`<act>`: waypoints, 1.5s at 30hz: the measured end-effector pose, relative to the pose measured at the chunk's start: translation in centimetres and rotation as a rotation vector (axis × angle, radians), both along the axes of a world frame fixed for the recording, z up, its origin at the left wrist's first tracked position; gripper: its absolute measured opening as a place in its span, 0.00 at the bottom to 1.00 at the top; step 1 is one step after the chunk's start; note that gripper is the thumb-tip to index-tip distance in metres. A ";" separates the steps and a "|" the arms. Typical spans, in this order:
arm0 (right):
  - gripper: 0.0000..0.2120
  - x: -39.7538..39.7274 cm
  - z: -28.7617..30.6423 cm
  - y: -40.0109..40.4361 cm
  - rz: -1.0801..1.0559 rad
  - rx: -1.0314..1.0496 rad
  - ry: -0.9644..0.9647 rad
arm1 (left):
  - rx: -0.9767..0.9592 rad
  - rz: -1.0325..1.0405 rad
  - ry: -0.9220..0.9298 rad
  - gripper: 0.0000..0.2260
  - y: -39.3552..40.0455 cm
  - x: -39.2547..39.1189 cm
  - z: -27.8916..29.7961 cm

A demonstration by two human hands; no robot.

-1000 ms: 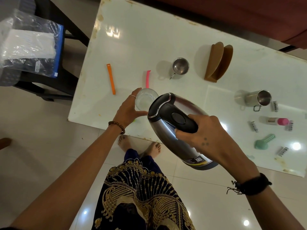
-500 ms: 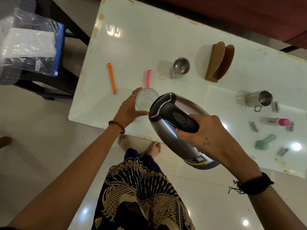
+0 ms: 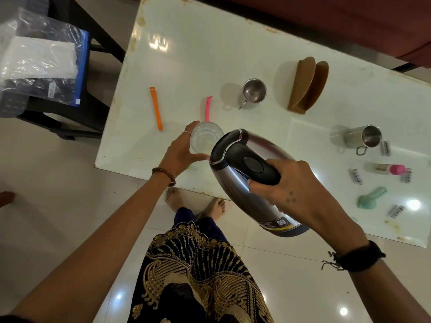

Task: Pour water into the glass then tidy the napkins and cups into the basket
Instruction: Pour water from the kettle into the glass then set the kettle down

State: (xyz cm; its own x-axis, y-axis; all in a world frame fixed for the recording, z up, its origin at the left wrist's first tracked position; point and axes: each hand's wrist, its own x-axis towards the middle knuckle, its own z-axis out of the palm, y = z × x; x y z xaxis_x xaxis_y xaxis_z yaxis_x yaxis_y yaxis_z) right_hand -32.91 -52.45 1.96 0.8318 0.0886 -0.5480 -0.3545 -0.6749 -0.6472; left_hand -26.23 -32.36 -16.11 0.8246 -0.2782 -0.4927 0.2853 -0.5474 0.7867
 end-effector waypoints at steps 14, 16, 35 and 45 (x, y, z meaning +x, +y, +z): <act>0.07 -0.2 -0.1 0.4 -0.022 0.001 0.007 | 0.002 -0.009 -0.014 0.41 -0.1 0.0 -0.1; 0.06 -0.2 0.0 0.4 -0.017 0.003 0.013 | 0.007 -0.018 -0.021 0.41 -0.1 0.0 0.0; 0.08 0.2 0.2 0.5 0.009 -0.034 0.018 | -0.032 0.011 -0.011 0.40 -0.2 -0.3 0.3; 0.04 0.6 0.1 0.4 0.010 -0.055 0.026 | -0.026 0.009 0.000 0.40 -0.2 -0.1 0.3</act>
